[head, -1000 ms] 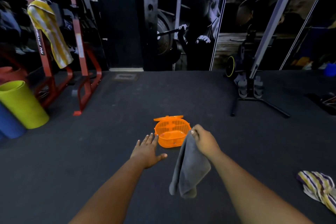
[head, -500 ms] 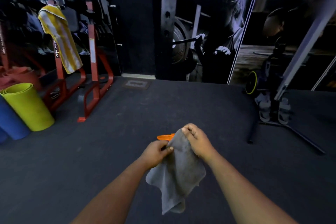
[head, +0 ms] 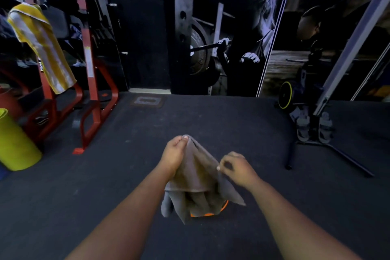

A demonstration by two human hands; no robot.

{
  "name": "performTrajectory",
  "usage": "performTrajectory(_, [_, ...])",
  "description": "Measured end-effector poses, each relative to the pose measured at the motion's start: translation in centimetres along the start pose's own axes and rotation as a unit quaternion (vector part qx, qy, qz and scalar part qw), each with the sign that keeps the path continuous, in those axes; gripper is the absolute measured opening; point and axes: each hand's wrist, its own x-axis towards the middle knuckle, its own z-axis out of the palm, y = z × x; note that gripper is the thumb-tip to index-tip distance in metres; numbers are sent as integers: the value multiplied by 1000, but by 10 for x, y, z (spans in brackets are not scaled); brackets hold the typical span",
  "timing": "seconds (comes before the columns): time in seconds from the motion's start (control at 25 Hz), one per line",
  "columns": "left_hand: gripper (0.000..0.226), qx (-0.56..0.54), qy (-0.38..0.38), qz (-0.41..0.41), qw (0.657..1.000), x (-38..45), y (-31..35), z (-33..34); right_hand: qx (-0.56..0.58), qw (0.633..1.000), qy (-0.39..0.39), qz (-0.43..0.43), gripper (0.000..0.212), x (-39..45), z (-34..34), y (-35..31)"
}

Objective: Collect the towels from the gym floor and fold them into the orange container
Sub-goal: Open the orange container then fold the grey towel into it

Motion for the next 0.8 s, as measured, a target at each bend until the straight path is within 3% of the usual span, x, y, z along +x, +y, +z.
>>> performTrajectory(0.12, [41,26,-16,-17,999,24,1,-18,253,955,90,129,19,16,-1,-11])
performTrajectory(0.2, [44,223,-95,34,969,35,-5,-32,258,937,167,168,19,29,-6,-22])
performTrajectory(0.24, [49,372,-147,60,914,38,-6,-39,233,937,200,169,20,35,-10,-21])
performTrajectory(0.28, [56,507,-188,78,837,42,-11,-47,200,944,212,157,20,40,-17,-20])
performTrajectory(0.32, [52,582,-202,92,782,47,-18,-53,158,961,184,131,23,42,-27,-20])
performTrajectory(0.36, [36,587,-185,104,781,49,-22,-57,100,984,115,96,30,43,-37,-18])
performTrajectory(0.4, [15,528,-149,109,829,51,-24,-59,23,997,30,63,44,44,-44,-15])
performTrajectory(0.48, [14,377,-55,101,919,56,-28,-59,-175,980,-94,4,61,42,-46,-8])
performTrajectory(0.56, [8,291,31,85,952,63,-26,-60,-287,954,-88,-4,41,43,-38,8])
performTrajectory(0.64, [6,293,75,53,952,68,-25,-67,-174,983,-6,66,9,46,-31,26])
performTrajectory(0.72, [5,385,79,2,920,68,-28,-69,62,988,38,134,16,52,-32,37])
performTrajectory(0.8, [42,499,45,5,866,65,-26,-54,179,973,68,129,24,63,-37,25])
